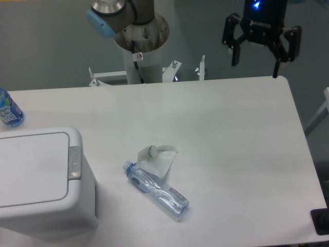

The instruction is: Open the trash can

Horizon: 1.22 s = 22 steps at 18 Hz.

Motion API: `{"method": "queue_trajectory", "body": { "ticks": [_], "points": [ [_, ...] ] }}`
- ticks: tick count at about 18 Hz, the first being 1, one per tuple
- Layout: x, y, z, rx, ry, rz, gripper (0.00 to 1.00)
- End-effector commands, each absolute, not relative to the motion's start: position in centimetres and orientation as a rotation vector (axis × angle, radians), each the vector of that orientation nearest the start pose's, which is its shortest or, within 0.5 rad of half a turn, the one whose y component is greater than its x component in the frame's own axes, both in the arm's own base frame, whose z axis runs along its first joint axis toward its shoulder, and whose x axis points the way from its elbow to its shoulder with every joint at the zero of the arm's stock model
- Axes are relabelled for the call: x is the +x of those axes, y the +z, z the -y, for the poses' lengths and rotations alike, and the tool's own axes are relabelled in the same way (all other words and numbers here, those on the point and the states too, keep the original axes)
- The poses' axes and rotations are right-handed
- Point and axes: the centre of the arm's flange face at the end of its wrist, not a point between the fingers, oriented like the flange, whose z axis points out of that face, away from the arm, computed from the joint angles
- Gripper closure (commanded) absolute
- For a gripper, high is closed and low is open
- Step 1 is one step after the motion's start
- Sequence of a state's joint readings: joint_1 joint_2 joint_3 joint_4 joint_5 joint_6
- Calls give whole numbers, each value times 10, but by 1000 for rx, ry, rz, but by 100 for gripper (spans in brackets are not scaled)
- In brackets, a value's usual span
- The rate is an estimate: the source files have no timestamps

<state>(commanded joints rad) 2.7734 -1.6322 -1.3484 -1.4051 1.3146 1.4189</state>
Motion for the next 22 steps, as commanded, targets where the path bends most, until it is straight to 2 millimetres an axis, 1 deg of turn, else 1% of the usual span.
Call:
{"method": "queue_trajectory", "body": {
  "ticks": [4, 5, 6, 7, 9, 10, 11, 12, 13, 14, 15, 17, 18, 20, 22],
  "points": [
    [-446, 588, -344, -2770, 348, -362, 0],
    [-448, 585, -346, -2771, 337, -359, 0],
    [-446, 586, -350, -2766, 334, -326, 0],
    [-444, 584, -360, -2761, 323, -276, 0],
    [-434, 582, -385, -2731, 308, -142, 0],
    [-432, 579, -392, -2721, 291, -41, 0],
    [-434, 572, -400, -2714, 258, 69, 0],
    [-430, 572, -409, -2696, 240, 164, 0],
    [-423, 570, -424, -2674, 229, 219, 0],
    [-411, 566, -444, -2656, 211, 246, 0],
    [-399, 563, -460, -2648, 187, 274, 0],
    [-384, 553, -479, -2650, 134, 325, 0],
    [-375, 551, -487, -2648, 113, 342, 0],
    [-350, 544, -512, -2647, 55, 380, 0],
    [-329, 539, -533, -2630, 18, 425, 0]
  ]
}}
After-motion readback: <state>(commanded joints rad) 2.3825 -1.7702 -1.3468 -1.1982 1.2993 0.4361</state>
